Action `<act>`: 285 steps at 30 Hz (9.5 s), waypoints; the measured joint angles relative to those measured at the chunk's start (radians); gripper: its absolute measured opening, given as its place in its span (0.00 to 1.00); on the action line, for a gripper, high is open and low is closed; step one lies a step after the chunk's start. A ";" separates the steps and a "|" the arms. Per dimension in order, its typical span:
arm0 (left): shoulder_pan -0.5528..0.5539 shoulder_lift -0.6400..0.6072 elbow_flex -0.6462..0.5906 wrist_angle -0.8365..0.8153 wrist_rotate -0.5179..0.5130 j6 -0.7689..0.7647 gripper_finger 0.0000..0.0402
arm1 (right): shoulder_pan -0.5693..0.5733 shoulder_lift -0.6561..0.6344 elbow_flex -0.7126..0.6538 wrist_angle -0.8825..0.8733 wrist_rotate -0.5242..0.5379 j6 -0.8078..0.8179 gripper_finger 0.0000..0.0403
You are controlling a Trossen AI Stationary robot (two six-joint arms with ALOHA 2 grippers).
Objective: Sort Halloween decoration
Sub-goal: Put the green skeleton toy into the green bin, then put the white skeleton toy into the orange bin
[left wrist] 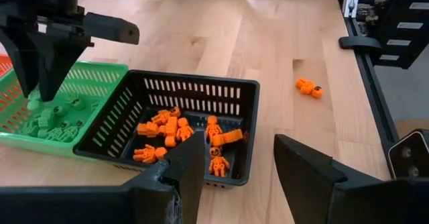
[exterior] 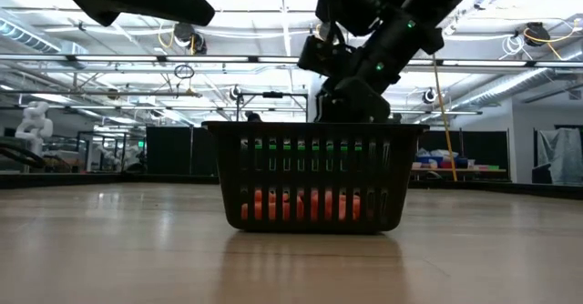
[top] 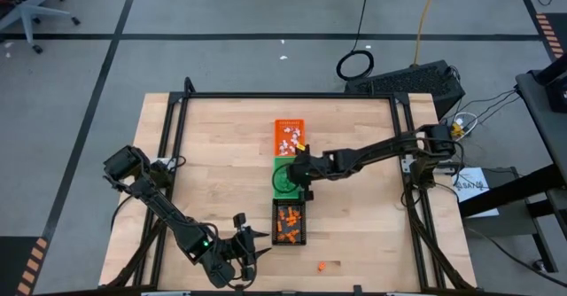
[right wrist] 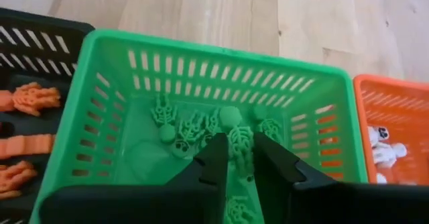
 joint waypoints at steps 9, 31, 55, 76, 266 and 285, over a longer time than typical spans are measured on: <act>-0.008 -0.013 0.000 -0.043 -0.029 -0.056 0.44 | 0.032 -0.046 0.046 -0.152 0.013 0.070 0.28; -0.111 -0.129 0.000 -0.617 0.452 -0.444 0.44 | 0.545 -0.294 -0.185 -0.001 0.140 0.172 0.29; -0.109 -0.091 0.000 -0.754 0.573 -0.075 0.44 | 0.645 -0.294 -0.218 0.036 0.270 0.228 0.29; -0.111 0.017 -0.001 -0.697 0.583 -0.013 0.44 | 0.645 -0.294 -0.218 0.035 0.269 0.227 0.29; 0.002 0.000 -0.061 -0.529 0.720 0.318 0.19 | 0.719 -0.294 -0.264 0.148 0.235 0.357 0.29; 0.003 0.004 -0.035 -0.552 0.705 0.316 0.03 | 0.782 -0.294 -0.264 0.148 0.236 0.370 0.29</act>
